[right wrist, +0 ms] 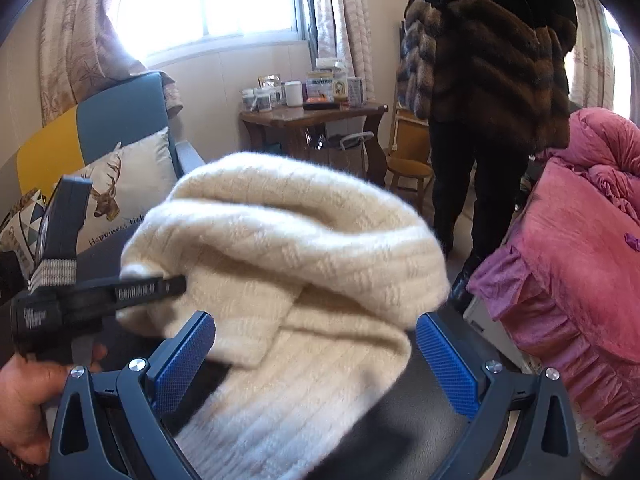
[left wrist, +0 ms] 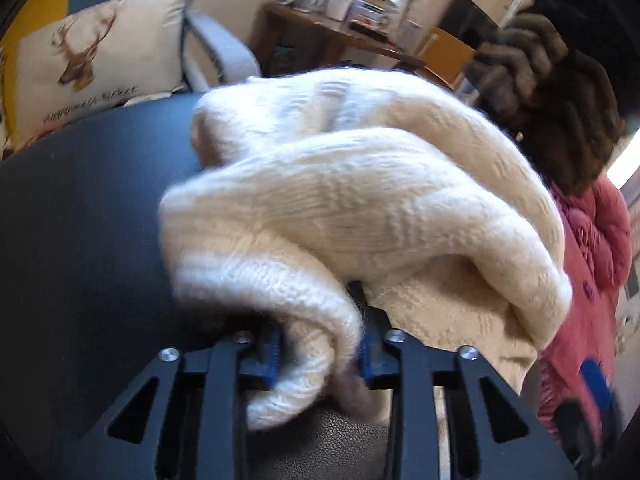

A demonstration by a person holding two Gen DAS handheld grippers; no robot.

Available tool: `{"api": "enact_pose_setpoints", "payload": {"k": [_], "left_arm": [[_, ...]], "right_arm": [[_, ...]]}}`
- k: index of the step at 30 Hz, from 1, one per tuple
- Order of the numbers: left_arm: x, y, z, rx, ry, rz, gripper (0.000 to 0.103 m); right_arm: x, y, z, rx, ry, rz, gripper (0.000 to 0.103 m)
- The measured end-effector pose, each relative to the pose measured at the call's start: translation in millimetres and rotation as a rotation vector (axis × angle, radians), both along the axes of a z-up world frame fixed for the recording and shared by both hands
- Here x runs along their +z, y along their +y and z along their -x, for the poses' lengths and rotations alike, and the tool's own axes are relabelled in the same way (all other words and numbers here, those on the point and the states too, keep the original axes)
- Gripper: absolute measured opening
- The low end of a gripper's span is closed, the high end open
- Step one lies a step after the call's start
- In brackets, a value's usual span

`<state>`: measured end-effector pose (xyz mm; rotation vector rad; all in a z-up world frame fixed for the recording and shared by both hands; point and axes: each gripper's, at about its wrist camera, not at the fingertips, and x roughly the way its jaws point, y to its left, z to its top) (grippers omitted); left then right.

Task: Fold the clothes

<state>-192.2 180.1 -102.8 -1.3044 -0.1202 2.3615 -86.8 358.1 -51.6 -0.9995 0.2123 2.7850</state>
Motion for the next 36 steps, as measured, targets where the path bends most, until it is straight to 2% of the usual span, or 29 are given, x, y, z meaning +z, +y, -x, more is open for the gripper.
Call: {"api": "enact_pose_setpoints", "payload": {"k": [5, 7, 9, 11, 14, 16, 20, 22, 24, 27, 31, 36], "left_arm": [[-1.8, -9.6, 3.5, -0.028, -0.039, -0.03, 0.018], [0.5, -16.0, 3.1, -0.036, -0.053, -0.038, 0.018], [4.8, -22.7, 0.6, -0.049, -0.048, -0.035, 0.017], [9.1, -31.3, -2.3, -0.054, -0.039, -0.035, 0.016], [8.3, -43.6, -2.0, -0.046, -0.072, -0.061, 0.015], [7.2, -48.0, -4.8, -0.044, -0.089, -0.077, 0.015], [15.9, -53.6, -17.0, -0.062, -0.066, -0.063, 0.014], [19.8, -59.1, -18.7, -0.065, -0.06, -0.06, 0.014], [23.0, -64.4, -16.3, -0.059, -0.064, -0.068, 0.014], [27.2, -74.8, -17.4, -0.053, -0.06, -0.061, 0.014], [31.8, -95.4, -24.4, -0.049, -0.056, -0.044, 0.014], [40.3, -140.3, -39.9, -0.025, -0.049, -0.028, 0.014]], "right_arm": [[19.4, 12.6, 25.5, 0.038, 0.05, -0.015, 0.103], [18.2, 19.4, 42.9, 0.09, 0.004, -0.005, 0.099], [14.3, 22.4, 60.1, 0.167, -0.065, 0.009, 0.089], [9.6, 17.3, 68.5, 0.228, -0.111, -0.045, 0.089], [5.4, 2.8, 68.0, 0.275, -0.111, -0.148, 0.089], [2.1, -7.6, 68.2, 0.324, -0.113, -0.16, 0.089], [-6.6, -32.4, 74.9, 0.454, -0.134, -0.2, 0.088], [-18.2, -46.1, 85.2, 0.475, -0.17, -0.293, 0.082], [-33.6, -47.5, 99.8, 0.457, -0.255, -0.3, 0.065], [-37.4, -38.5, 103.1, 0.433, -0.281, -0.139, 0.052], [-33.3, -48.3, 85.3, 0.441, -0.289, -0.079, 0.042], [-28.9, -81.4, 64.0, 0.484, -0.275, -0.002, 0.024]]}}
